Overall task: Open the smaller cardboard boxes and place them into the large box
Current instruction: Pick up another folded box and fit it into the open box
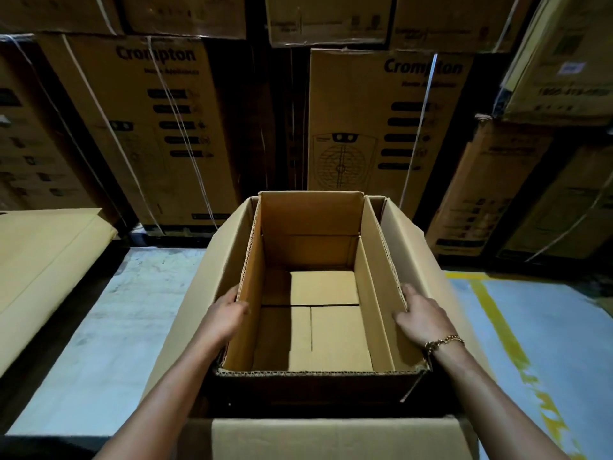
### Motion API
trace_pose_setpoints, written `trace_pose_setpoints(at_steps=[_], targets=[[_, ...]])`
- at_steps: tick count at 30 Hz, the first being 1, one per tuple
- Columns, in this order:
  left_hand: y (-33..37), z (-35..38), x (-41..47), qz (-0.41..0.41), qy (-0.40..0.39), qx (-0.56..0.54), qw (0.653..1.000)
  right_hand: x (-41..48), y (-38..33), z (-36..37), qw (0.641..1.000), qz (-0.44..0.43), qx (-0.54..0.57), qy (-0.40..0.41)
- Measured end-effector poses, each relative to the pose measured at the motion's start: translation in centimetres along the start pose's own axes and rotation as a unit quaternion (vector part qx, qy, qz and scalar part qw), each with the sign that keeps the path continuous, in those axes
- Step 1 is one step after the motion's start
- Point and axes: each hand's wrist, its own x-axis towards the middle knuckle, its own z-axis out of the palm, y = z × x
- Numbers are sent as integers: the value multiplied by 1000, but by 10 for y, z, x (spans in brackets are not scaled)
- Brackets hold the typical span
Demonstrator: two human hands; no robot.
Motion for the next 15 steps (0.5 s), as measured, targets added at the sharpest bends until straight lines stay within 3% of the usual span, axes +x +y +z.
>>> trace_pose_setpoints(at_steps=[5, 15], targets=[[3, 0, -12, 14, -29, 17, 999, -9, 4, -2, 1000, -1, -3, 0], [-3, -10, -22, 15, -16, -34, 999, -13, 13, -15, 999, -32, 24, -16]])
